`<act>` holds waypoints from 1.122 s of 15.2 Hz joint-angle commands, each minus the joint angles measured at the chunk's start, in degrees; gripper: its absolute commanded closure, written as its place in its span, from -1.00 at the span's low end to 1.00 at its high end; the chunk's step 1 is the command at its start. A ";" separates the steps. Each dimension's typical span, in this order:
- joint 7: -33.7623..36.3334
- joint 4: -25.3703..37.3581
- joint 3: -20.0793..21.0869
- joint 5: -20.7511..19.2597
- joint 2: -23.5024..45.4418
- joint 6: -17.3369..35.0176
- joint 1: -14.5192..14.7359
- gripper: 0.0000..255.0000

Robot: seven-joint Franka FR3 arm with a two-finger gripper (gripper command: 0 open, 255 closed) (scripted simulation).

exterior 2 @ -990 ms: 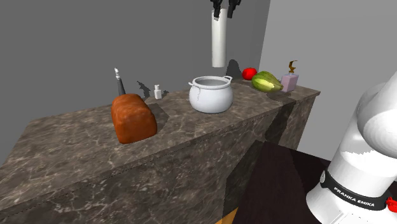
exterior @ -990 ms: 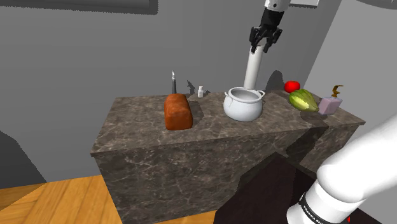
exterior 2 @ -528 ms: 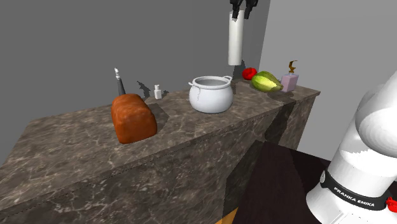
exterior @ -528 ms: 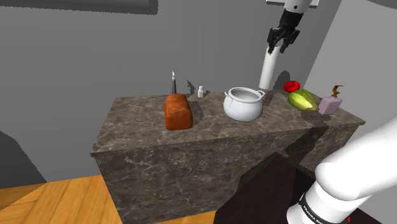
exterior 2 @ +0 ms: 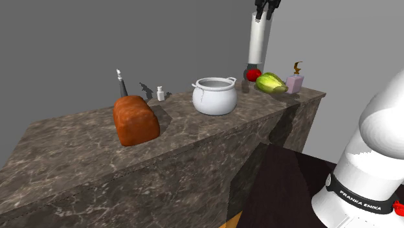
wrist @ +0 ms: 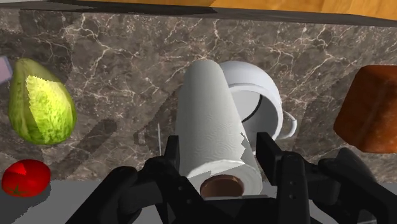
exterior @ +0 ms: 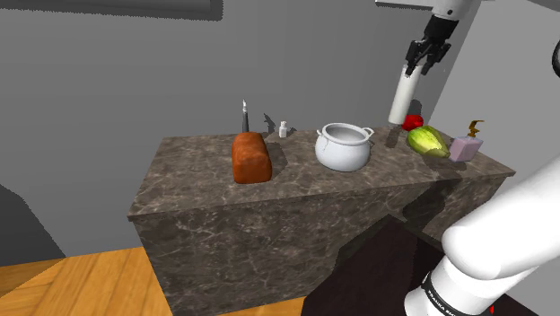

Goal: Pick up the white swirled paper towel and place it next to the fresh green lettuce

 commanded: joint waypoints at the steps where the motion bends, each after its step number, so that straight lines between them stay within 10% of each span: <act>1: -3.25 1.30 -2.12 0.60 1.13 -0.29 -0.98 1.00; 11: -20.38 14.24 -13.20 8.67 13.23 -3.91 -7.68 1.00; 17: -30.94 28.31 -17.97 18.64 25.87 -9.54 -17.03 1.00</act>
